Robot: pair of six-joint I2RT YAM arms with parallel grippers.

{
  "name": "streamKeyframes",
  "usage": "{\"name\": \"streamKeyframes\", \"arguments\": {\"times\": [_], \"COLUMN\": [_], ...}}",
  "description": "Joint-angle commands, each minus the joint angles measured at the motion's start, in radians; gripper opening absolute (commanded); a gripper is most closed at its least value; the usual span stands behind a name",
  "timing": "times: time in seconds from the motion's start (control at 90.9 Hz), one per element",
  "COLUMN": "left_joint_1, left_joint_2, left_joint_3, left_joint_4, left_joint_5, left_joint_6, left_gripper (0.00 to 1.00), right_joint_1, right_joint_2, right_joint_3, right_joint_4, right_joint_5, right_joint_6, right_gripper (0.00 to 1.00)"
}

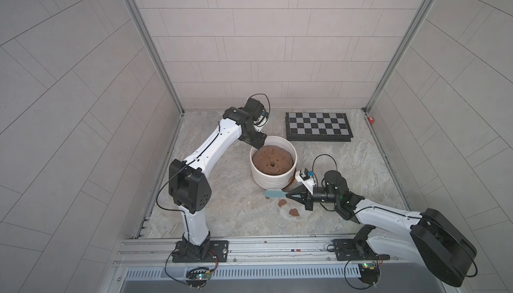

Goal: Scrub the dried mud off the ceramic pot
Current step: Brush off the soil from the pot, then rotate the pot at the center of the board.

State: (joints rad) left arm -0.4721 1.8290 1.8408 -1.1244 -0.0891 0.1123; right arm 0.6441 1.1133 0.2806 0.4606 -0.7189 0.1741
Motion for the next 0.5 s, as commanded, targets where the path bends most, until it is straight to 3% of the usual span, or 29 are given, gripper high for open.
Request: {"name": "streamKeyframes", "arguments": {"times": [0.0, 0.286, 0.484], "left_joint_1": [-0.006, -0.057, -0.094], "left_joint_2": [-0.072, -0.237, -0.287], "left_joint_3": [0.005, -0.21, -0.329], "left_joint_4": [-0.1, -0.045, 0.02], "left_joint_5": [-0.062, -0.107, -0.089], "left_joint_6": [-0.204, -0.447, -0.571], "left_gripper": [0.66, 0.67, 0.62], "right_joint_1": [0.005, 0.005, 0.005], "right_joint_2": [-0.047, -0.137, -0.177], "right_joint_3": [0.02, 0.031, 0.052], "right_joint_4": [-0.058, -0.134, -0.19], "right_joint_5": [0.018, 0.024, 0.026], "right_joint_6": [-0.017, -0.018, -0.036], "right_gripper": [0.0, 0.0, 0.0]}}
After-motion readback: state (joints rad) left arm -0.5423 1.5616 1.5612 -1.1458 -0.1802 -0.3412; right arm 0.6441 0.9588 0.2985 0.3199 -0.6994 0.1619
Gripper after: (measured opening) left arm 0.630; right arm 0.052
